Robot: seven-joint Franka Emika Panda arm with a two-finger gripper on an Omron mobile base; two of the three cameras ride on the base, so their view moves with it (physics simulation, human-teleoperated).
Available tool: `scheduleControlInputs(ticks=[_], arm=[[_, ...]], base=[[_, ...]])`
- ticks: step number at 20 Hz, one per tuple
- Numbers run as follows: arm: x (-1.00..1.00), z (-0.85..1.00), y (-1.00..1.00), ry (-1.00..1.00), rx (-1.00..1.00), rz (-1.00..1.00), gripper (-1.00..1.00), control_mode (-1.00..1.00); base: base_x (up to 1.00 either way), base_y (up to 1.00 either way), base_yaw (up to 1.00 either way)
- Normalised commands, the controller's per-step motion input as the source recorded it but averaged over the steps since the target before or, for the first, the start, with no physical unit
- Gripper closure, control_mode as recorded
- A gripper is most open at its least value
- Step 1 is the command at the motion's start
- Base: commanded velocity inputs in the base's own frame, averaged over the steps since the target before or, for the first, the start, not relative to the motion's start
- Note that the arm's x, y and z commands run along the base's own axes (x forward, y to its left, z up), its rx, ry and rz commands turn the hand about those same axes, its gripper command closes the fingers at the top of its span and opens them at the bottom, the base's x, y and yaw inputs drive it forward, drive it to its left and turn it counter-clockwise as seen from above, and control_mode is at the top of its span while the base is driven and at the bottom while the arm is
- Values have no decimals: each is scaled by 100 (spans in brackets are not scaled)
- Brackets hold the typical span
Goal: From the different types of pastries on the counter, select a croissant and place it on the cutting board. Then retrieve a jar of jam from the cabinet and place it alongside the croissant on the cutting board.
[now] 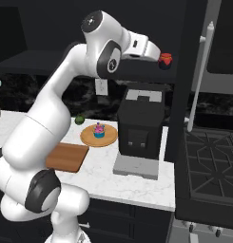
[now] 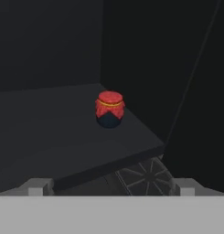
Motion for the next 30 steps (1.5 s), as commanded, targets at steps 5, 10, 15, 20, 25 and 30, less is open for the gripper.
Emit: scheduleControlInputs(ticks=[5, 10, 15, 20, 25, 30], arm=[[-1, -15, -22, 0, 0, 0, -100, -100], [9, -11, -18, 2, 4, 0, -100, -100], [74, 0, 0, 14, 6, 0, -100, -100], [65, 0, -23, 9, 3, 1, -100, -100], [54, 0, -59, 4, 5, 3, -100, -100], [51, 0, -29, 3, 7, 1, -100, -100]], base=[[0, 0, 0], [0, 0, 0], [0, 0, 0], [0, 0, 0], [0, 0, 0], [0, 0, 0]])
